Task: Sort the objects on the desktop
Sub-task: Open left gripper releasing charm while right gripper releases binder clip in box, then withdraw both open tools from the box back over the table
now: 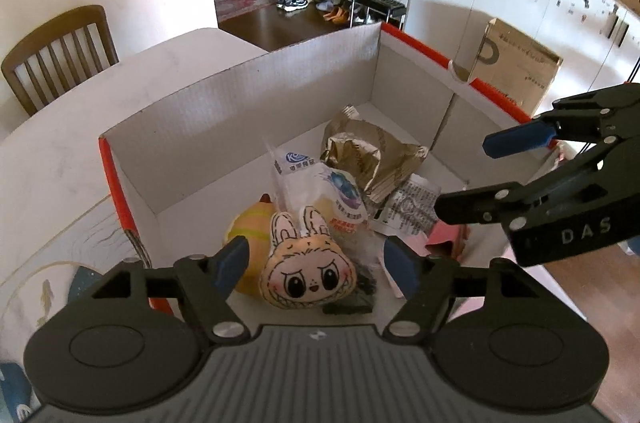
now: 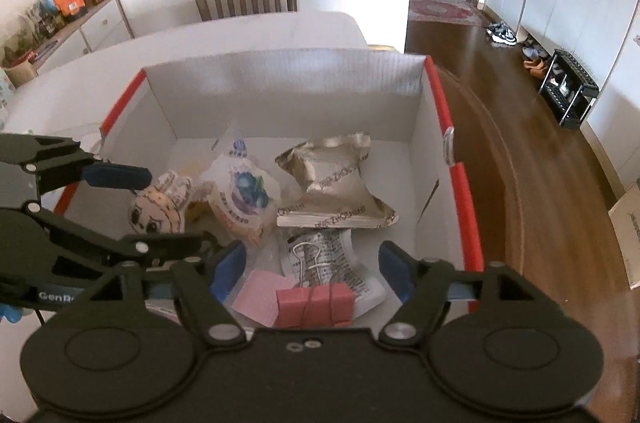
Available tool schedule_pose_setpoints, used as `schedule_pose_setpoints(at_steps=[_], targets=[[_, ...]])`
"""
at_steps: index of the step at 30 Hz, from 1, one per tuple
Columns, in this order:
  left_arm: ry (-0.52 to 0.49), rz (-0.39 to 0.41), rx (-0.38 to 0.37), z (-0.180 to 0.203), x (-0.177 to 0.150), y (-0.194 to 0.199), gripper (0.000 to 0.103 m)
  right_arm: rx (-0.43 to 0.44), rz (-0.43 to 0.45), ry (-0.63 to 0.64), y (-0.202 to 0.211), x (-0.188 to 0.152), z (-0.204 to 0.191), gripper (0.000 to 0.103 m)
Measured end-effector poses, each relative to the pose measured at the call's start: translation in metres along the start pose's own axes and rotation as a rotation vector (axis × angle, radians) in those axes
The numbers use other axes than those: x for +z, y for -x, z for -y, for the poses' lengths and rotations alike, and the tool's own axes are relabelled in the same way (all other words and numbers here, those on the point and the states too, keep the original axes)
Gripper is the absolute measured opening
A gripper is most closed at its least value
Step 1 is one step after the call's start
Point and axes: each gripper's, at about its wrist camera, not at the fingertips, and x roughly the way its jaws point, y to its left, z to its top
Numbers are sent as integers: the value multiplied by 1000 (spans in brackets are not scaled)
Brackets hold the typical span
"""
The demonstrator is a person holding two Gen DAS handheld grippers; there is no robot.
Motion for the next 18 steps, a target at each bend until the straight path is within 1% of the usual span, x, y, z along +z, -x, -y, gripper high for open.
schedule_pose_setpoints(at_steps=[6, 7, 10, 13, 17, 18], targets=[[26, 29, 9, -3, -2, 13, 74, 39, 34, -5, 17, 2, 5, 80], [33, 34, 9, -3, -3, 16, 74, 49, 42, -5, 20, 1, 5, 82], [58, 52, 8, -7, -4, 24, 74, 79, 65, -3, 29, 1, 1, 85], [78, 69, 15, -11, -7, 33, 74, 109, 99, -3, 39, 2, -1, 91], [97, 101, 18, -16, -10, 49, 74, 142, 138, 1, 51, 5, -8, 95], [103, 110, 17, -17, -12, 53, 75, 148, 144, 2, 53, 5, -10, 95]])
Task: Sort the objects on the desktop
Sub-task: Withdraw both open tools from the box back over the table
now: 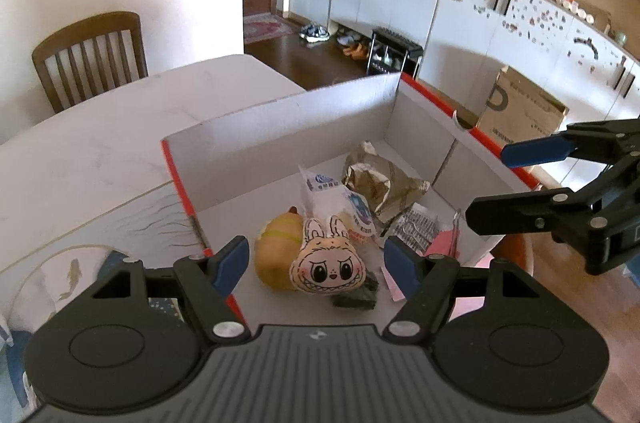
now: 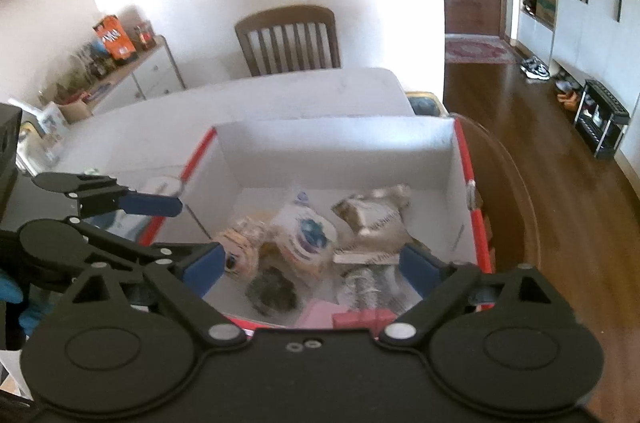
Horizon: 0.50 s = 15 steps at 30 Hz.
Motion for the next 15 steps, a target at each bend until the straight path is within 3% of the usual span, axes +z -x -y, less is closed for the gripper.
schedule_pose_setpoints(at_steps=[15], targets=[[53, 90, 21, -51, -14, 53, 89, 0, 60, 20, 5, 10, -56, 98]])
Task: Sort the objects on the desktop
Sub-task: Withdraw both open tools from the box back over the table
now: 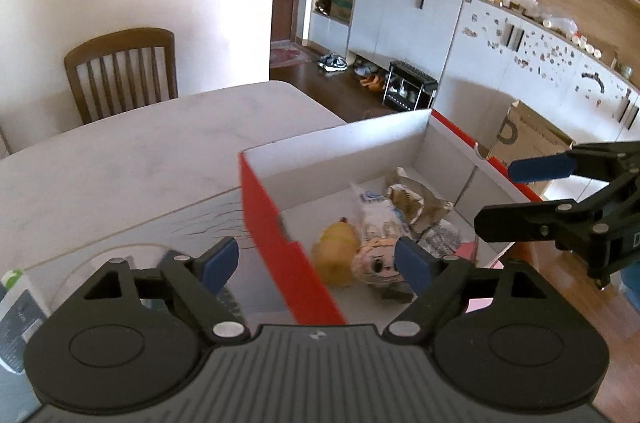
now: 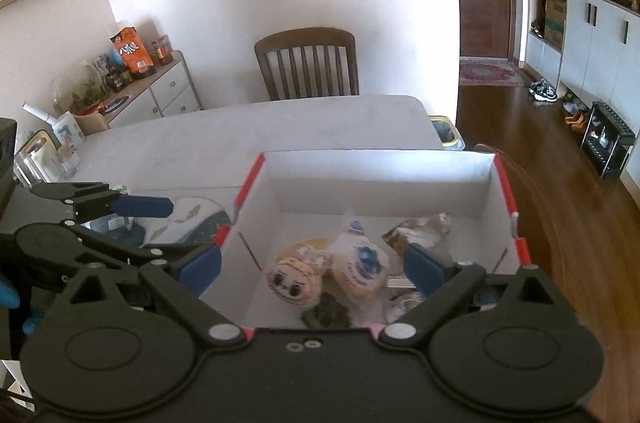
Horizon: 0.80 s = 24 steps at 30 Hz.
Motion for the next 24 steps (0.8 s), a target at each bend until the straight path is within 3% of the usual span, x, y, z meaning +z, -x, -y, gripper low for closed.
schedule_pose_setpoints(at_steps=[1, 3, 11, 18, 24], targets=[[8, 0, -2, -5, -1, 3, 97, -2, 3, -1, -1, 0, -6, 98], [13, 6, -10, -16, -2, 10, 103, -5, 7, -6, -3, 1, -16, 98], [8, 38, -38, -55, -12, 41, 103, -19, 12, -11, -11, 3, -64, 98], [24, 21, -46, -96, -31, 59, 103, -21, -2, -12, -24, 1, -103, 98], [37, 45, -27, -133, -48, 76, 103, -11, -19, -4, -42, 2, -140, 98]])
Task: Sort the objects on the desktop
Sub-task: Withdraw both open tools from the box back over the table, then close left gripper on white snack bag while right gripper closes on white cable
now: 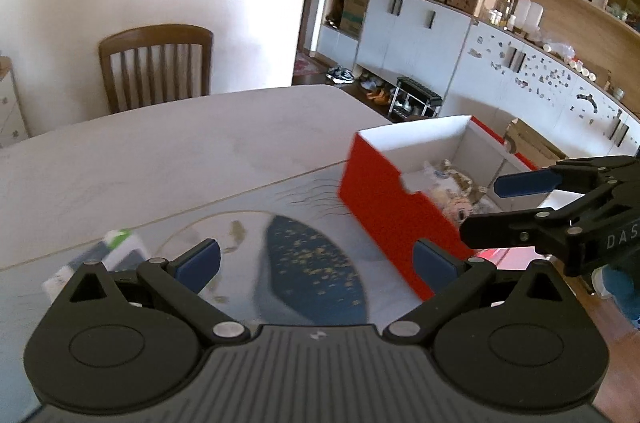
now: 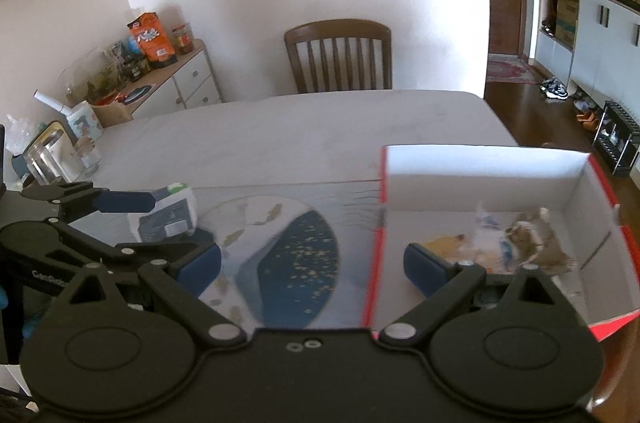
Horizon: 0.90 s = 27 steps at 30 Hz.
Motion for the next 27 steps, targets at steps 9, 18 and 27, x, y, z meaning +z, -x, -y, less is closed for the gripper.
schedule_pose_setpoints(at_steps=[9, 18, 27], targets=[[56, -10, 57, -61, -17, 16, 103, 16, -29, 38, -27, -1, -48, 98], [50, -19, 117, -105, -26, 20, 103, 35, -69, 77, -58, -1, -85, 98], [16, -37, 172, -142, -27, -1, 103, 31, -106, 147, -88, -12, -116, 98]])
